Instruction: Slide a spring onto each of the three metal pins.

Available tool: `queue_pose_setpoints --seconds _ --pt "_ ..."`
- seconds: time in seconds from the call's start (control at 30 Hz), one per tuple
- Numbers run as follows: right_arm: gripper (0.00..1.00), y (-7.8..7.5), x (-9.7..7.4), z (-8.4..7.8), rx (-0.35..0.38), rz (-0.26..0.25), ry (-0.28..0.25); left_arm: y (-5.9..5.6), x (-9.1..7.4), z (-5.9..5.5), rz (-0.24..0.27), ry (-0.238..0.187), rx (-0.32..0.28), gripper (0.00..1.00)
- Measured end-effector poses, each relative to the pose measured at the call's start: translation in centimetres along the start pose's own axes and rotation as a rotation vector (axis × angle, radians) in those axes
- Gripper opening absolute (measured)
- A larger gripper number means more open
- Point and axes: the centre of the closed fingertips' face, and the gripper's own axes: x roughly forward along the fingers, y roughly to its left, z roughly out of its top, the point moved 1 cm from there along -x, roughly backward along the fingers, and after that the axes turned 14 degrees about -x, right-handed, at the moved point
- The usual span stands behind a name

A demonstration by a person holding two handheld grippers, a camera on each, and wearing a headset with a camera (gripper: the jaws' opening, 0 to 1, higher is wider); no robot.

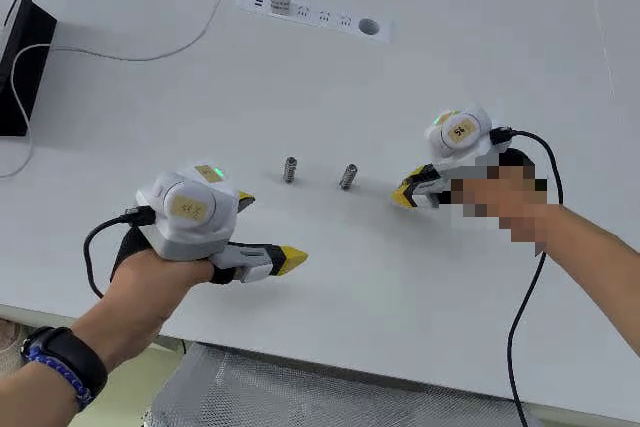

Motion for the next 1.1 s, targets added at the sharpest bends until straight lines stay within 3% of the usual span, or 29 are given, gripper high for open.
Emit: queue_pose_setpoints --seconds 0.33,0.5,0.63,0.83,0.93,1.1 --pt "0.33 0.7 -1.4 -1.1 0.085 -0.059 -0.051 0.2 -0.6 -0.4 0.011 -0.002 -0.017 0.67" --pt "0.50 2.0 -2.3 -2.5 0.133 -0.095 -0.078 0.7 -0.9 -0.8 0.028 -0.002 -0.033 0.67" --pt "0.53 2.3 -3.1 -4.0 0.183 -0.134 -0.100 0.8 -1.1 -1.0 0.034 -0.004 -0.041 0.67" --pt "0.59 3.6 -3.9 -5.2 0.293 -0.146 -0.167 1.1 -1.3 -0.7 0.036 -0.009 -0.039 0.67" --pt "0.61 4.4 -4.1 -5.8 0.332 -0.141 -0.173 1.3 -1.4 -0.5 0.039 -0.016 -0.046 0.67" --pt "0.68 5.4 -4.4 -5.3 0.377 -0.163 -0.223 1.8 -1.7 0.1 0.052 -0.028 -0.050 0.67"
